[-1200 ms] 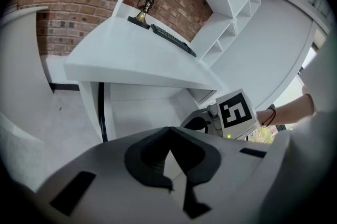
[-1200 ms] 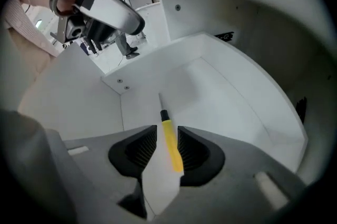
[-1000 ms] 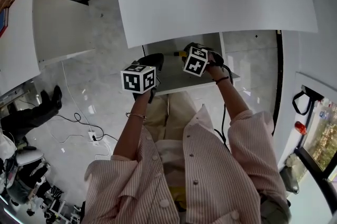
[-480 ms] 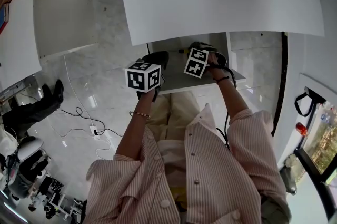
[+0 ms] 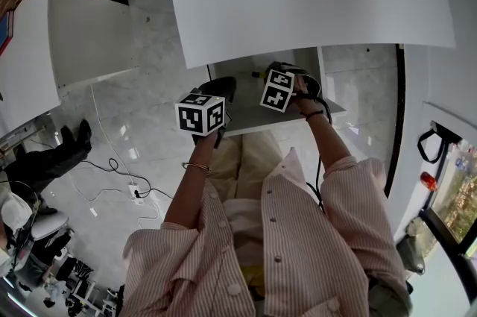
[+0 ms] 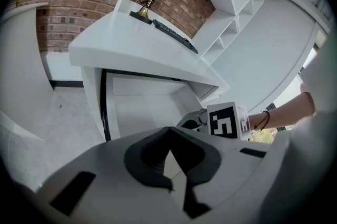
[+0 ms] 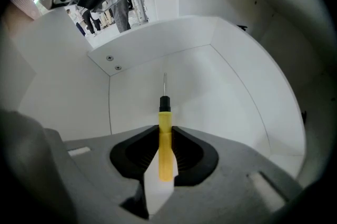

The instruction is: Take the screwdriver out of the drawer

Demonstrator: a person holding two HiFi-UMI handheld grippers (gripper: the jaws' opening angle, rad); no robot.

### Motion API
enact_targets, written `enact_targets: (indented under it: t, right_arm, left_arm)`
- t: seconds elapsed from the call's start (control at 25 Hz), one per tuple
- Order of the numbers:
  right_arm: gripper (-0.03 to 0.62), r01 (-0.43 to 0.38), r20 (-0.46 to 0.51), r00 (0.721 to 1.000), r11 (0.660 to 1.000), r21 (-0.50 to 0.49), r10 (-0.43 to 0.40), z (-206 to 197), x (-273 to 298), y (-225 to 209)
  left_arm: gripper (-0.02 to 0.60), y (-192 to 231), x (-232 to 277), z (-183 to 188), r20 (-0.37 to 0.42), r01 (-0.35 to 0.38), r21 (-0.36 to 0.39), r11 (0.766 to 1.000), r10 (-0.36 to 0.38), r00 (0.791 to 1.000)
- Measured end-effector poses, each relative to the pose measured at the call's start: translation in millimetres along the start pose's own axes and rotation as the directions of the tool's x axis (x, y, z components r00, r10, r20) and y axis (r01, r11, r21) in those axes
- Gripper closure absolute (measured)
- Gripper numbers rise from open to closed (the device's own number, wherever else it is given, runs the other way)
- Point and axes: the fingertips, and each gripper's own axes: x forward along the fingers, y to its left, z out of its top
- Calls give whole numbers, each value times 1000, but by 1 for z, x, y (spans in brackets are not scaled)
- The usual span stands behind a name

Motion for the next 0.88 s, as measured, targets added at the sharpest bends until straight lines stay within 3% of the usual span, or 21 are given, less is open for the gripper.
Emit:
enact_targets:
  t: [0.36,0.88]
  right_arm:
    - [514,50,56,997,999,-18,-49,13,-48,0]
    - [514,204,135,971,978,-33,-198,24,-122,3]
  left_arm:
    - [581,-19,-20,7,33,39,83,996,-42,999]
    - [581,-51,-69,45,182,59,218,974,-100,978]
